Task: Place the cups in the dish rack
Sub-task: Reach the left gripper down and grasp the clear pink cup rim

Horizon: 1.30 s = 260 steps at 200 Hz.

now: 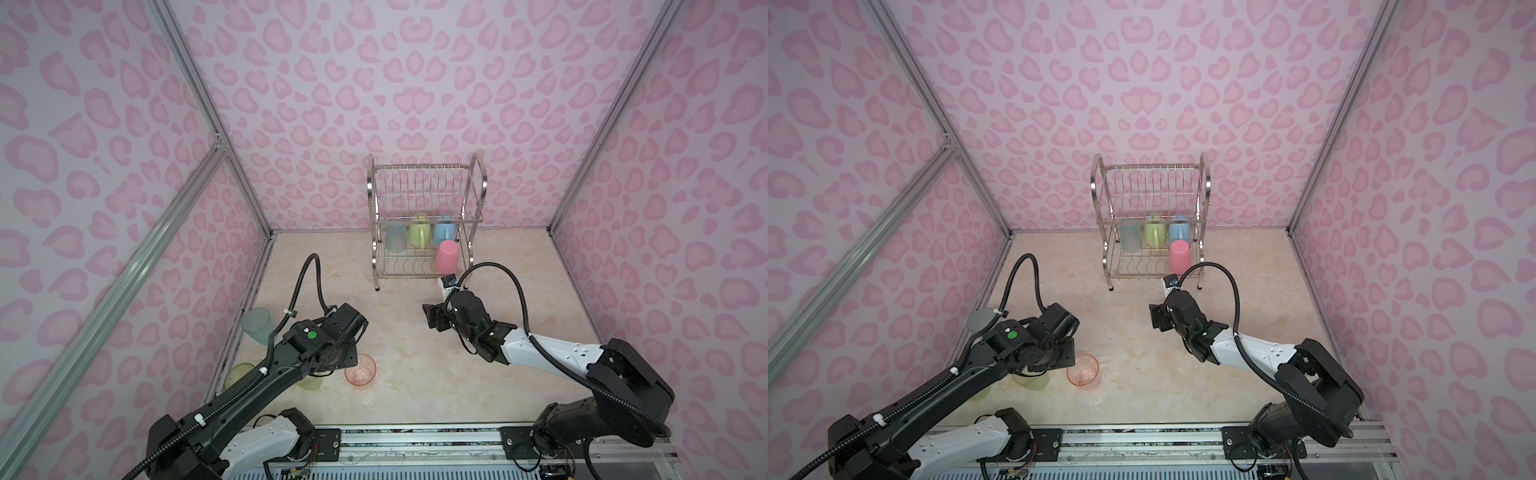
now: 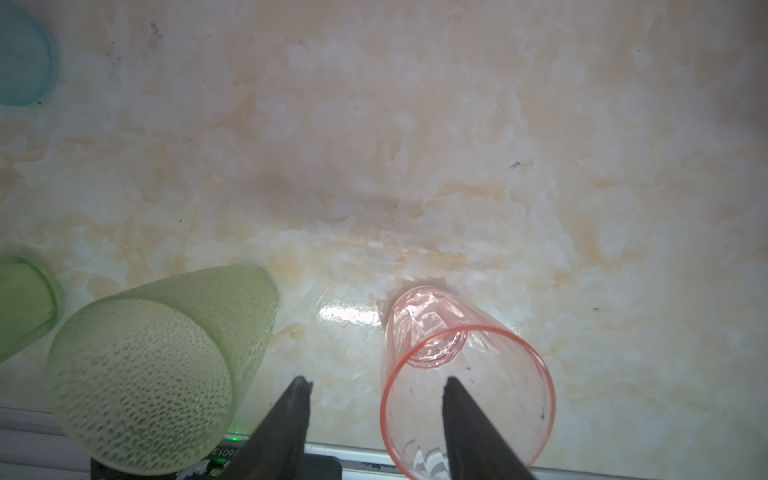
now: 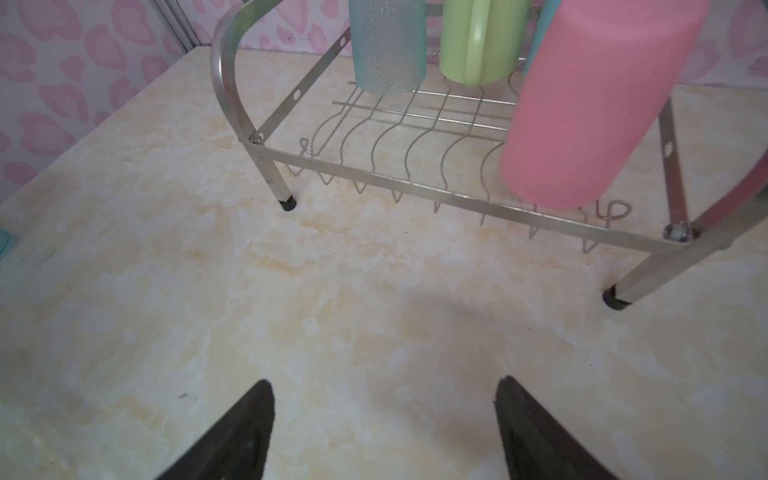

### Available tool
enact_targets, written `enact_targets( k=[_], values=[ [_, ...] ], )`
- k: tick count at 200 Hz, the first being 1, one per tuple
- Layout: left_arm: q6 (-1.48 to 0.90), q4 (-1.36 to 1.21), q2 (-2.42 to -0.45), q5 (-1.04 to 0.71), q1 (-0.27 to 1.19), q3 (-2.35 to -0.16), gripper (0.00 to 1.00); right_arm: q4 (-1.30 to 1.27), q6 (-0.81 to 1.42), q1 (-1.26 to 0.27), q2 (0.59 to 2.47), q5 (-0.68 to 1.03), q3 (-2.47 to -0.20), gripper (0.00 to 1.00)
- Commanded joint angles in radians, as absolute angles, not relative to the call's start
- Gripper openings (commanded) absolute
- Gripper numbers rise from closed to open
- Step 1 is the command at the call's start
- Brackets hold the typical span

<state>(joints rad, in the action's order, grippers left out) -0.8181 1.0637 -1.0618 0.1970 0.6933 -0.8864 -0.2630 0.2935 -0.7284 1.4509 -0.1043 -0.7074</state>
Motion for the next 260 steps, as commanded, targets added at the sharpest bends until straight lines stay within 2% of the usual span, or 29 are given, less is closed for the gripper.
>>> enact_targets(
  k=[1, 109, 114, 190, 260],
  values=[
    [-0.822, 1.098, -1.069, 0.182, 0.696, -0.867, 0.51, -0.264, 0.264, -0.732, 1.454, -0.089, -0.693, 0.82],
    [-0.829, 0.958, -1.129, 0.111, 0.705, -0.772, 0.37, -0.296, 0.287, -0.731, 1.484, -0.056, -0.679, 0.82],
    [-0.831, 0.947, -1.133, 0.108, 0.704, -0.765, 0.33, -0.296, 0.286, -0.731, 1.483, -0.058, -0.680, 0.82],
    [-0.817, 0.899, -1.177, 0.102, 0.707, -0.756, 0.12, -0.298, 0.317, -0.731, 1.466, -0.131, -0.662, 0.80],
    [-0.794, 0.903, -1.184, 0.124, 0.707, -0.783, 0.05, -0.296, 0.333, -0.729, 1.474, -0.156, -0.662, 0.79]
  ],
)
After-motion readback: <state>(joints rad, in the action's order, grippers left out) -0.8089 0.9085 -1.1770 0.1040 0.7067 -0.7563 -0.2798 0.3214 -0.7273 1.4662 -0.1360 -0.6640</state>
